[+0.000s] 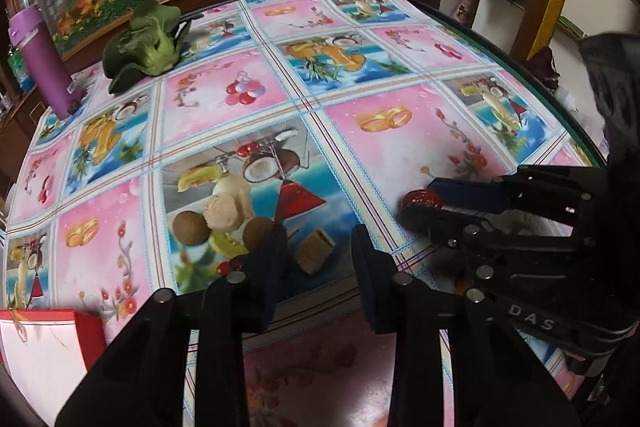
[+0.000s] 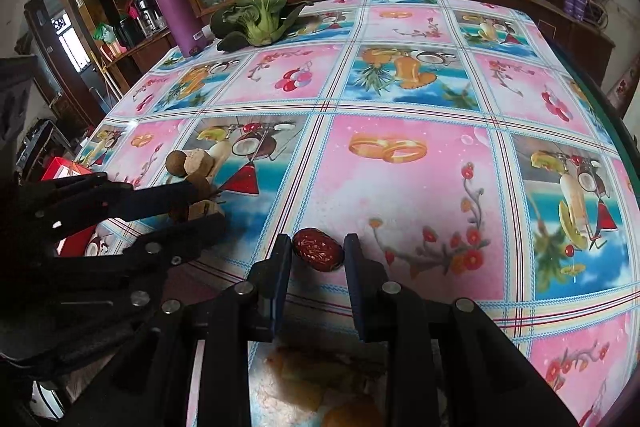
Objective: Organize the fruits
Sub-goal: 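Grasp a red date with the right tool while the left tool grasps a beige cube, then carry the date and cube into the tray and open both tools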
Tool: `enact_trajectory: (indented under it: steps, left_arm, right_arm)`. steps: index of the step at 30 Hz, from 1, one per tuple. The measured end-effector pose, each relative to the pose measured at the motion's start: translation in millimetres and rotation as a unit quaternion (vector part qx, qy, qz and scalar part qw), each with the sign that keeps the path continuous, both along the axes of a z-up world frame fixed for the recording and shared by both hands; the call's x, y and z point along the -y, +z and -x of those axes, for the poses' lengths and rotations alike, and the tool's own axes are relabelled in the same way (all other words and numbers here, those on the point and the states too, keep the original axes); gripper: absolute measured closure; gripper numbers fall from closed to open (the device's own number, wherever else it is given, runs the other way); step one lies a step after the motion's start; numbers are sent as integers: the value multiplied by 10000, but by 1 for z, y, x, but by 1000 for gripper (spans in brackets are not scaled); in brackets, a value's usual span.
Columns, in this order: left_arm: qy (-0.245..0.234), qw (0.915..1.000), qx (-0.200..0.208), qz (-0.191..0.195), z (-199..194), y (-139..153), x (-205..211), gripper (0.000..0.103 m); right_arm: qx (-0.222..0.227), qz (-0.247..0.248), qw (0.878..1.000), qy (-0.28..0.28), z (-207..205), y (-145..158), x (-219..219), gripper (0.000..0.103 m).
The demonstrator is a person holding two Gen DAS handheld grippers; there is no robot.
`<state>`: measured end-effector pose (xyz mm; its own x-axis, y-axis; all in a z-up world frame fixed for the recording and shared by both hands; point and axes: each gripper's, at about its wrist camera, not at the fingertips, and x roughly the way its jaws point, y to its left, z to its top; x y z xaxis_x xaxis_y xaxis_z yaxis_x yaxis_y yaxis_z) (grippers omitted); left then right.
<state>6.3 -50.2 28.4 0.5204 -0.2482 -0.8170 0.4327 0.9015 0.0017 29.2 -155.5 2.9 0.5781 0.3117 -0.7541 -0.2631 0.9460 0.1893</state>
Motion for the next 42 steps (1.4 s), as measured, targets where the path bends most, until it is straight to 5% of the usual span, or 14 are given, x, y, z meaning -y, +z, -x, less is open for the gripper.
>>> enact_trajectory:
  steps: [4, 12, 23, 34, 42]
  left_arm:
    - [13, 9999, -153, 36, -5, -11, -3, 80]
    - [229, 9995, -116, 156, 1, -9, -7, 80]
    - [1092, 9909, 624, 486, 87, 54, -67, 80]
    - [3070, 9469, 947, 112, 154, 63, -221, 80]
    - [3629, 9274, 902, 92, 177, 48, -280, 80]
  right_arm:
    - [3, 1, 10000, 1, 0, 0, 0, 77]
    - [41, -44, 10000, -25, 0, 0, 1, 77]
    - [493, -523, 9973, 122, 21, 23, -12, 78]
    - [841, -727, 9829, 1469, 77, 66, -148, 78]
    - [713, -383, 9707, 2262, 105, 53, -244, 78]
